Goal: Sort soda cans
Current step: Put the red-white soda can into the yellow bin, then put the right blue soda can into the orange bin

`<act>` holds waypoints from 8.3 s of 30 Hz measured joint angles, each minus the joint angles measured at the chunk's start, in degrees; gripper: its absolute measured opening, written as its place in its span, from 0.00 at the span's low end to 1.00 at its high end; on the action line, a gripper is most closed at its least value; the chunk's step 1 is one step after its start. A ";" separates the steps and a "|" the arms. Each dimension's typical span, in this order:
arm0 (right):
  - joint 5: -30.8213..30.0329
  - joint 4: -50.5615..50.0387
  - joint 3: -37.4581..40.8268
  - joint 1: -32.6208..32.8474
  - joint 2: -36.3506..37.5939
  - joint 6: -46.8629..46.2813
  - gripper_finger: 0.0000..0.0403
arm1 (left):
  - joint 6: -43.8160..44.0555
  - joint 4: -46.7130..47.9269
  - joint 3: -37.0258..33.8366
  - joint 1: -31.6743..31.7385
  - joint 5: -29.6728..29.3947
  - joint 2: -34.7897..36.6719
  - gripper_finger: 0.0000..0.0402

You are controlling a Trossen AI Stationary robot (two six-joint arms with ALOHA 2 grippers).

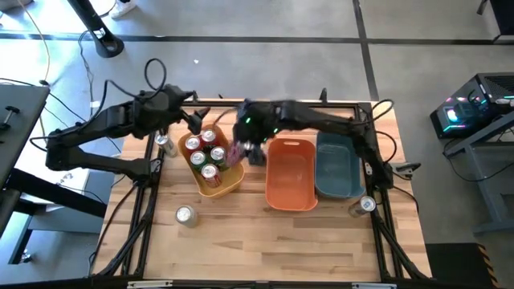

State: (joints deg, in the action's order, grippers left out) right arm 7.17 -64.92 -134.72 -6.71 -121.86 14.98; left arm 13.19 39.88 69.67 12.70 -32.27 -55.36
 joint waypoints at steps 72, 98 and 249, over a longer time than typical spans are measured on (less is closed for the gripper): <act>-8.43 -11.54 -0.11 11.21 -15.03 -14.57 0.90 | 1.66 -3.37 -4.40 -3.46 10.67 10.39 0.95; -17.52 -17.44 -0.22 7.26 -0.87 -13.57 0.90 | 3.50 1.16 -4.37 -3.46 9.73 8.66 0.95; -15.46 -14.91 41.55 8.01 30.18 -54.10 0.52 | 4.72 -4.18 -4.37 -3.22 16.72 -1.00 0.95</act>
State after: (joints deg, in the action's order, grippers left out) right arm -8.29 -79.83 -93.16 1.30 -91.68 -39.11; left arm 17.91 35.70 65.30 9.47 -15.55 -56.36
